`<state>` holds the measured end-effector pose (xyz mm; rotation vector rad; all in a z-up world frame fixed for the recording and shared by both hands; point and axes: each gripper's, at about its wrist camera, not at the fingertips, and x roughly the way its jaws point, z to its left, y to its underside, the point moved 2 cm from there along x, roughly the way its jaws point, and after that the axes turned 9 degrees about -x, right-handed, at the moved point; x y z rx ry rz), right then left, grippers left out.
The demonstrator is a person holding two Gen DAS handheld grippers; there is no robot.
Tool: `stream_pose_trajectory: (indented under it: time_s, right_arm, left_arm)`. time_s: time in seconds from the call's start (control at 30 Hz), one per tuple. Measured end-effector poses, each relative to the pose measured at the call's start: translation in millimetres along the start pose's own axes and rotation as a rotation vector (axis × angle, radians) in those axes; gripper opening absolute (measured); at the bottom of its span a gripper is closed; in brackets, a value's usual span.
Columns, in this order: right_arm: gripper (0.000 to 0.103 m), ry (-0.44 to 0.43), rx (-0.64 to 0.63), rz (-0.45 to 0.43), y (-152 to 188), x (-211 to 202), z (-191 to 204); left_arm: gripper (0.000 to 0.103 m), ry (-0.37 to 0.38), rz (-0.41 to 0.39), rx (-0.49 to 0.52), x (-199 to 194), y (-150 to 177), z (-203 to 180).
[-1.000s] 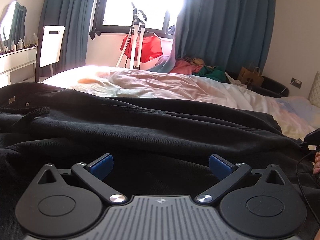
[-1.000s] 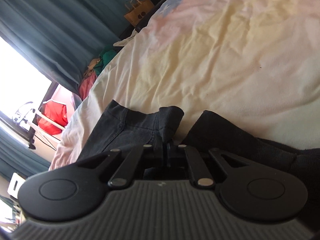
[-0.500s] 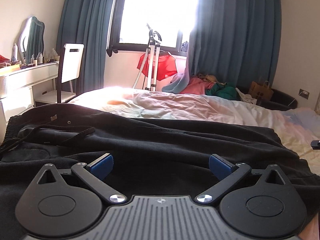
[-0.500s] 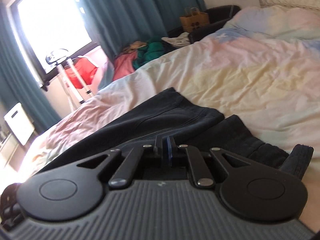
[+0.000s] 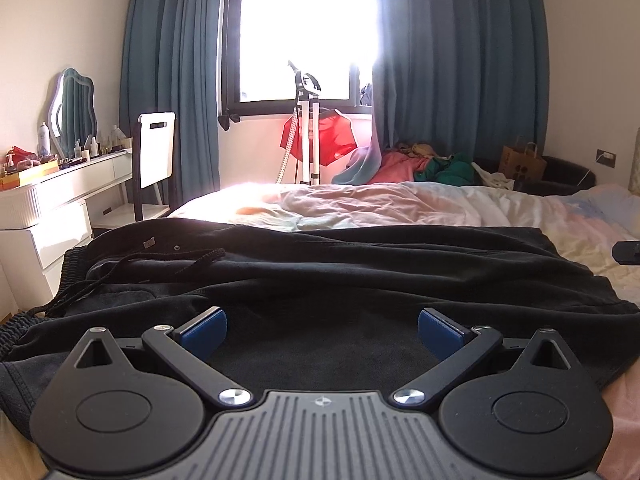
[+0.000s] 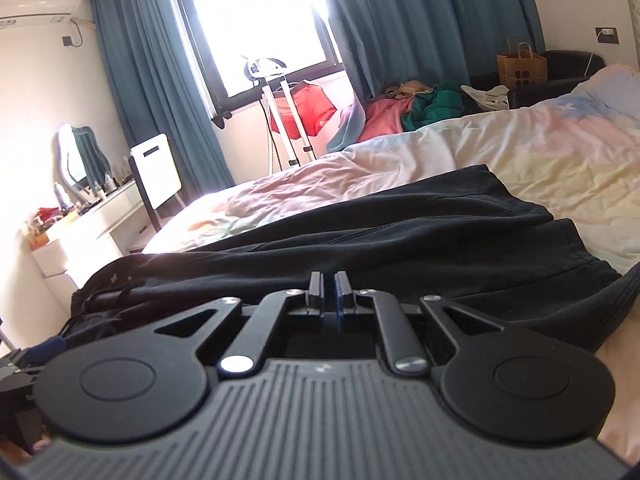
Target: Fold clothes
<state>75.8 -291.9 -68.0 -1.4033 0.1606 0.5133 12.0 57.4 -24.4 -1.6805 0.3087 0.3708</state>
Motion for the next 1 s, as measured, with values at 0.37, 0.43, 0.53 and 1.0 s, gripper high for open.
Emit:
stream_pose_trajectory:
  time_s: [0.37,0.43,0.53,1.0]
  right_arm:
    - [0.067,-0.008,-0.011,-0.013,3,4,2]
    - [0.070,-0.012,-0.005,-0.019,3,3,1]
    - [0.073,-0.016,0.007,-0.033,1,1,0]
    - [0.073,0.036,0.233,0.026,3,1,-49]
  left_arm:
    - [0.103,-0.041,0.104,-0.124,11,-9,36]
    - [0.103,-0.052,0.133,-0.192,16,-17,52]
    - [0.103,-0.113,0.180,-0.335,20,-34,92]
    - [0.102,-0.401,0.354,-1.157,-15,-8,295]
